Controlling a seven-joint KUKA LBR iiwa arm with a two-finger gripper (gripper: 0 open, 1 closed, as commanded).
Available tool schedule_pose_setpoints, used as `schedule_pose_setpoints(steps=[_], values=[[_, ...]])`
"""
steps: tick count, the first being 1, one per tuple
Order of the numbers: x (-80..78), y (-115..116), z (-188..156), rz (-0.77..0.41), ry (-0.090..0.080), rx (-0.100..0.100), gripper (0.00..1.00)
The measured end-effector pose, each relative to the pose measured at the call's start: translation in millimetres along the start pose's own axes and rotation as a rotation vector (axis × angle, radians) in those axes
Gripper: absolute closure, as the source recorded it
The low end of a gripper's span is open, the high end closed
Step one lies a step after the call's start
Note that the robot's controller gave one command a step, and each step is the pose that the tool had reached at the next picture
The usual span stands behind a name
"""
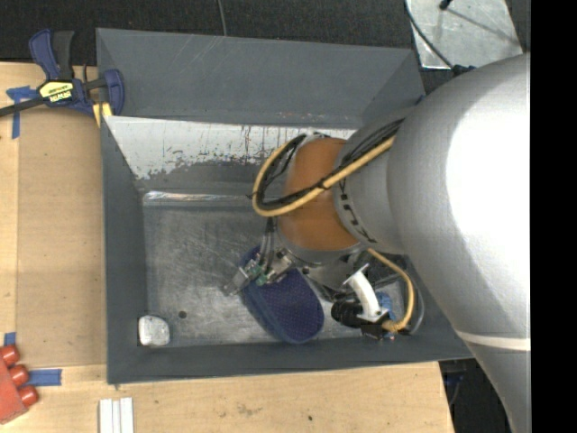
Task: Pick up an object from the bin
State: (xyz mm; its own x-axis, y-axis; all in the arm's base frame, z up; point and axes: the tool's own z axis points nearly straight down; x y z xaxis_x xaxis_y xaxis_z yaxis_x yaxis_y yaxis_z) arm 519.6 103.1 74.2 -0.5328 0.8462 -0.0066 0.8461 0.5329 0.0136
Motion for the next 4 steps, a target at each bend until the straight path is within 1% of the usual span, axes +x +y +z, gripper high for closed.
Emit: schedule_pose_setpoints(steps=[1, 2, 3, 4], values=[[-3.1, 0.4, -1.1, 0.004, -0.006, -0.003, 1.00], [-4.3, 1.2, -11.7, 0.003, 0.005, 0.011, 1.00], [-5.4, 2.1, -28.7, 0.002, 0.004, 0.010, 1.00], [-6.6, 3.2, -71.2, 0.000, 0.004, 0.010, 1.00]])
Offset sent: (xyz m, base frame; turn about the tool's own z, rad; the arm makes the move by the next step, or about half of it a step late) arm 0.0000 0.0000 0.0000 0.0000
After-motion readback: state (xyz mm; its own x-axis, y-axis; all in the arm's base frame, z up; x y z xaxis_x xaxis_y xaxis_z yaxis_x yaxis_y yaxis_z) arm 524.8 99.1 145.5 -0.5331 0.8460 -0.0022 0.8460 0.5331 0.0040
